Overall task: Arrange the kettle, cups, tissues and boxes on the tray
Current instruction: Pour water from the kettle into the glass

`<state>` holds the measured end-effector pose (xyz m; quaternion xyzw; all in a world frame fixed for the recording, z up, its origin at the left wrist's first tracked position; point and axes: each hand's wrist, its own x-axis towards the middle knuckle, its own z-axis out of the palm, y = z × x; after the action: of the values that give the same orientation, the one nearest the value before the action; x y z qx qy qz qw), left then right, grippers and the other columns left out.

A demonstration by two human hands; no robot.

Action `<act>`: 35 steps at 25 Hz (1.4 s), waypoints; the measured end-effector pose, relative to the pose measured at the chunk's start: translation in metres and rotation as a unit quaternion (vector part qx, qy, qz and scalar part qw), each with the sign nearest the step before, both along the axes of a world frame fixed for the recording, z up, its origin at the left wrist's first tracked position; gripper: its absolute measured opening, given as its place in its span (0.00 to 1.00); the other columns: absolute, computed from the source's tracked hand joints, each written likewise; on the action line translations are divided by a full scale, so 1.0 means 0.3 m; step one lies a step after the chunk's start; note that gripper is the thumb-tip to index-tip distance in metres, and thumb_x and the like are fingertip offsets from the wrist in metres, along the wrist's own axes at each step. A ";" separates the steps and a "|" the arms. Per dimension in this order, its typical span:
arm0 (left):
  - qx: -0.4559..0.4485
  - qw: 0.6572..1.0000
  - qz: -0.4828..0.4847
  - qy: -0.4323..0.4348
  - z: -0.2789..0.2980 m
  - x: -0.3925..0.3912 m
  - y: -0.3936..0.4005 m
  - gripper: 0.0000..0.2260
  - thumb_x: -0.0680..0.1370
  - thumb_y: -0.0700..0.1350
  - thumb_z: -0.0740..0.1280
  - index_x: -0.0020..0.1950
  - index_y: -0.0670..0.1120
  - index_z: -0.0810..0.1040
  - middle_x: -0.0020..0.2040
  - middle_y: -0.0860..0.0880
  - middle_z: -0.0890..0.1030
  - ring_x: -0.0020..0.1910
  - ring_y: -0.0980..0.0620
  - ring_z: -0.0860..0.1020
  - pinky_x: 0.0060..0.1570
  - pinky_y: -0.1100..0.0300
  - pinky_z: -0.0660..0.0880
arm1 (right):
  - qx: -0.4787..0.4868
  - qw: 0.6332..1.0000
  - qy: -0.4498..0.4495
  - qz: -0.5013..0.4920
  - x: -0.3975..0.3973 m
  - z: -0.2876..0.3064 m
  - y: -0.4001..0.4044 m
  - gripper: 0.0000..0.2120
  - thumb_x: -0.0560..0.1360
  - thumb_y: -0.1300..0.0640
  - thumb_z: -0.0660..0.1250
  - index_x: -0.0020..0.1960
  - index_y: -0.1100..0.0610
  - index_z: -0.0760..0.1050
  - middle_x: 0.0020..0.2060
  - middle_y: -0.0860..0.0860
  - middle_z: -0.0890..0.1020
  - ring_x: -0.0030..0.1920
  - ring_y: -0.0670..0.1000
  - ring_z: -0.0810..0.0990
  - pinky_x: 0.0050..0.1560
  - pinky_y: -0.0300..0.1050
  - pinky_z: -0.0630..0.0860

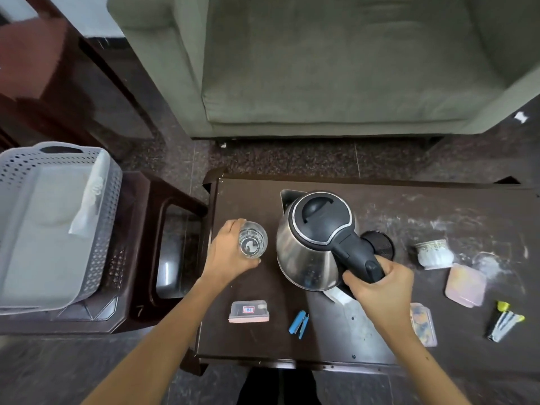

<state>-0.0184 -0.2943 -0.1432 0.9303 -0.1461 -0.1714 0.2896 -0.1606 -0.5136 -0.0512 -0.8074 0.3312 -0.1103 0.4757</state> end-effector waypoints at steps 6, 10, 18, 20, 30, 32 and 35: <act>0.023 0.999 -0.025 0.009 -0.022 0.014 -0.068 0.41 0.57 0.47 0.79 0.67 0.43 0.69 0.63 0.46 0.73 0.61 0.44 0.75 0.56 0.49 0.75 | 0.004 1.000 0.009 0.010 -0.014 -0.021 -0.019 0.19 0.57 0.60 0.68 0.23 0.55 0.57 0.21 0.51 0.58 0.27 0.48 0.56 0.27 0.43 0.57; 0.051 0.997 -0.060 0.007 -0.055 0.017 -0.090 0.39 0.58 0.47 0.77 0.67 0.44 0.68 0.62 0.46 0.73 0.60 0.45 0.75 0.54 0.50 0.75 | -0.002 1.000 0.000 0.030 -0.006 -0.017 -0.015 0.19 0.57 0.60 0.68 0.23 0.55 0.56 0.20 0.47 0.57 0.25 0.48 0.55 0.26 0.40 0.55; 0.065 0.996 -0.063 0.023 -0.076 -0.001 -0.071 0.48 0.59 0.51 0.81 0.74 0.44 0.61 0.70 0.47 0.68 0.68 0.47 0.69 0.61 0.48 0.72 | -0.007 0.999 0.004 0.043 -0.027 0.000 -0.022 0.18 0.57 0.61 0.68 0.23 0.55 0.57 0.19 0.47 0.57 0.24 0.47 0.55 0.25 0.40 0.53; 0.060 0.996 -0.059 0.028 -0.059 -0.018 -0.055 0.49 0.59 0.51 0.81 0.74 0.45 0.60 0.72 0.48 0.66 0.70 0.48 0.66 0.63 0.48 0.71 | -0.020 0.998 0.011 0.051 -0.035 0.020 -0.029 0.18 0.57 0.60 0.67 0.23 0.54 0.56 0.20 0.48 0.57 0.25 0.46 0.54 0.25 0.40 0.53; -0.074 0.994 0.077 -0.013 0.073 -0.207 0.053 0.24 0.71 0.41 0.74 0.65 0.39 0.72 0.63 0.41 0.75 0.63 0.44 0.73 0.64 0.56 0.67 | -0.120 0.977 0.098 0.147 -0.044 0.137 -0.043 0.26 0.60 0.66 0.70 0.22 0.50 0.53 0.17 0.45 0.56 0.24 0.49 0.55 0.26 0.39 0.55; -0.077 0.994 0.082 -0.003 0.070 -0.221 0.067 0.23 0.71 0.41 0.73 0.65 0.39 0.72 0.63 0.42 0.75 0.62 0.44 0.74 0.64 0.53 0.69 | -0.141 0.969 0.114 0.168 -0.037 0.131 -0.040 0.26 0.60 0.65 0.71 0.22 0.50 0.54 0.17 0.45 0.57 0.24 0.50 0.56 0.25 0.40 0.55; -0.087 0.991 0.098 0.007 0.071 -0.228 0.078 0.22 0.73 0.41 0.72 0.65 0.40 0.72 0.63 0.42 0.75 0.62 0.45 0.74 0.64 0.55 0.69 | -0.160 0.959 0.126 0.197 -0.020 0.110 -0.037 0.23 0.60 0.63 0.70 0.22 0.52 0.55 0.17 0.46 0.59 0.22 0.51 0.58 0.24 0.40 0.56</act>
<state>-0.0869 -0.2709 -0.1220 0.9103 -0.0667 -0.1352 0.3854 -0.1666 -0.5247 -0.0182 -0.9297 0.2004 0.0366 0.3069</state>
